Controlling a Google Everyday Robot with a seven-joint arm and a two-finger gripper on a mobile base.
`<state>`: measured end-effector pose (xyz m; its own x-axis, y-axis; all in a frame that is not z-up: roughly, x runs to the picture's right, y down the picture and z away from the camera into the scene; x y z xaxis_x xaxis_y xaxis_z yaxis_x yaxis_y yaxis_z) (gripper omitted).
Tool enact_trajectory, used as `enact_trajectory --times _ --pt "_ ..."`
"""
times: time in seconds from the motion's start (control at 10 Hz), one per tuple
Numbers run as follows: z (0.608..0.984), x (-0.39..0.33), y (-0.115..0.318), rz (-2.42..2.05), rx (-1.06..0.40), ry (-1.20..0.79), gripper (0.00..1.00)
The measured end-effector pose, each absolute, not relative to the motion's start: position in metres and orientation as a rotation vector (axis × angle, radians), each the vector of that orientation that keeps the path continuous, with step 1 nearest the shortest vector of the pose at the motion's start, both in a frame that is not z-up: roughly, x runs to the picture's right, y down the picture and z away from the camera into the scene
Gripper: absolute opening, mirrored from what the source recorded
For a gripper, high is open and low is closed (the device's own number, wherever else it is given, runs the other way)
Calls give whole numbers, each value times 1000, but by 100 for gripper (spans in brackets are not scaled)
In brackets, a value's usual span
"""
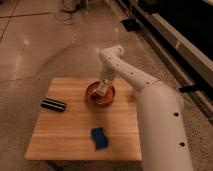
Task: Place the bottle in the ceramic bowl
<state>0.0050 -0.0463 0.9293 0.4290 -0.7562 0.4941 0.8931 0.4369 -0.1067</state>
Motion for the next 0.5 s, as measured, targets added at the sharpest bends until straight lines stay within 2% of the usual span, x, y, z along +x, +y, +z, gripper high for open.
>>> enact_trajectory --times 0.5 --pt "929 5 -46 -1061 -382 -405 80"
